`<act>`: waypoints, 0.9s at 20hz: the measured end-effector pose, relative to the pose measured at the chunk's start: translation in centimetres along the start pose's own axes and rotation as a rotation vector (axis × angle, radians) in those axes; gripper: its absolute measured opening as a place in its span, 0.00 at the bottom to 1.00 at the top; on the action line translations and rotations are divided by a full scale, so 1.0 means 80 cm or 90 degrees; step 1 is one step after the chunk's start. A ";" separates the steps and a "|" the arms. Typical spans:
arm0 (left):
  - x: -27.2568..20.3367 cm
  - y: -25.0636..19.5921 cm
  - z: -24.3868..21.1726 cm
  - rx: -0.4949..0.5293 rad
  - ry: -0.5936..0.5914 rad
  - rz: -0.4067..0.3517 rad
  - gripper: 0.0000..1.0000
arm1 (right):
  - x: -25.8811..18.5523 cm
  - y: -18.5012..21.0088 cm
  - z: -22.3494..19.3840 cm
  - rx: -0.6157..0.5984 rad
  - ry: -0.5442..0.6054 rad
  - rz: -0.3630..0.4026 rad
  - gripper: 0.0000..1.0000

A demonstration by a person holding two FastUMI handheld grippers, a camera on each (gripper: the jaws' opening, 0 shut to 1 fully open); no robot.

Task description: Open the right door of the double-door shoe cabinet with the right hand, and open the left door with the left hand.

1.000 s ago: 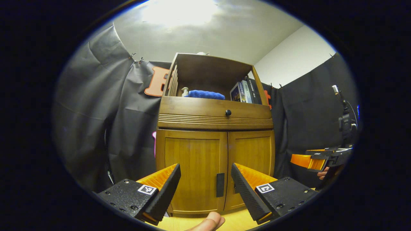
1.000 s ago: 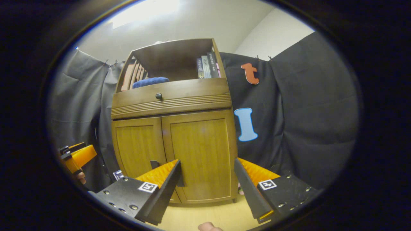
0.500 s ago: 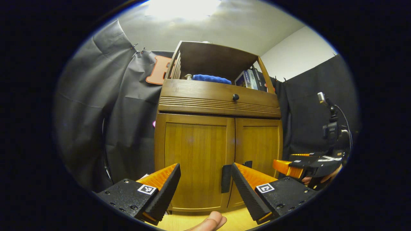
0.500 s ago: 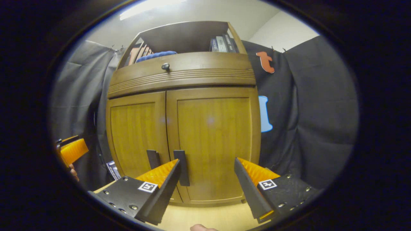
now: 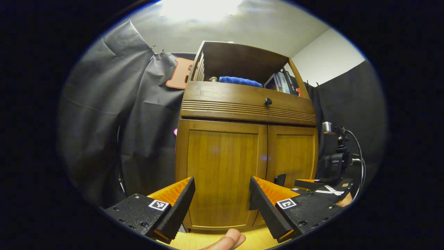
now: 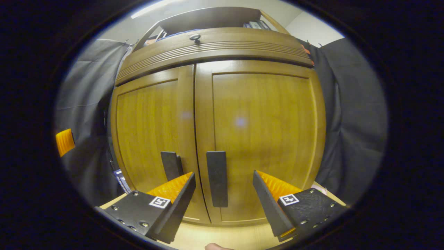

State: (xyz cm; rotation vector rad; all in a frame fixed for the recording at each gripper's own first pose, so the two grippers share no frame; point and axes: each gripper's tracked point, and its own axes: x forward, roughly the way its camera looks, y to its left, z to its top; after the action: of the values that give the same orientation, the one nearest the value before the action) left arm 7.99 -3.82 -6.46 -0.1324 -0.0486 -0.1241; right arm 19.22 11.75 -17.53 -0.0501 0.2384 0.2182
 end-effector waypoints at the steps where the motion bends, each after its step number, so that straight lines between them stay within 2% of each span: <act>1: 0.002 0.000 -0.002 -0.005 0.003 0.000 0.98 | 0.008 0.002 -0.001 -0.001 0.004 0.000 0.98; 2: 0.005 -0.001 -0.003 -0.007 0.005 0.001 0.98 | 0.011 0.002 -0.005 0.000 0.009 -0.008 0.99; 3: 0.007 0.000 -0.007 -0.008 0.010 0.005 0.98 | 0.012 0.002 -0.004 0.001 0.007 -0.008 0.94; 4: 0.009 0.002 -0.011 -0.007 0.017 0.010 0.98 | 0.011 0.002 -0.001 0.002 -0.001 -0.010 0.98; 6: 0.015 -0.001 -0.021 -0.004 0.032 0.014 0.98 | 0.022 0.007 0.002 0.009 -0.010 -0.003 0.86; 7: 0.016 -0.003 -0.027 -0.002 0.043 0.011 0.98 | 0.027 0.004 0.001 0.008 -0.001 -0.014 0.80; 8: 0.017 -0.007 -0.031 0.003 0.052 0.006 0.97 | 0.027 -0.002 -0.005 0.006 0.015 -0.026 0.67; 10: 0.015 -0.010 -0.032 0.010 0.057 -0.001 0.99 | 0.023 0.002 -0.004 0.016 0.023 -0.018 0.40; 11: 0.013 -0.008 -0.029 0.010 0.050 0.000 0.98 | 0.024 0.003 -0.005 0.005 0.022 -0.015 0.34; 14: 0.008 0.005 -0.013 0.020 0.019 0.021 0.98 | 0.024 0.002 -0.005 0.005 0.017 -0.003 0.29; 15: 0.006 0.011 -0.012 0.022 0.015 0.031 0.98 | 0.022 0.003 -0.005 0.011 0.019 0.000 0.25; 16: 0.005 0.012 -0.012 0.022 0.014 0.033 0.98 | 0.019 0.003 -0.002 0.008 0.016 0.005 0.29; 17: 0.003 0.009 -0.010 0.020 0.013 0.028 0.98 | 0.018 0.002 0.000 0.004 0.016 0.010 0.29; 18: 0.001 0.005 -0.011 0.020 0.015 0.018 0.99 | 0.016 0.001 0.002 0.005 0.014 0.016 0.24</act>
State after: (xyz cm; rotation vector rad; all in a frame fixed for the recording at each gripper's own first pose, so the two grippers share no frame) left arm 8.19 -3.60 -7.36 -0.1008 -0.0255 -0.0959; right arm 20.43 12.13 -17.68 -0.0424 0.2616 0.2417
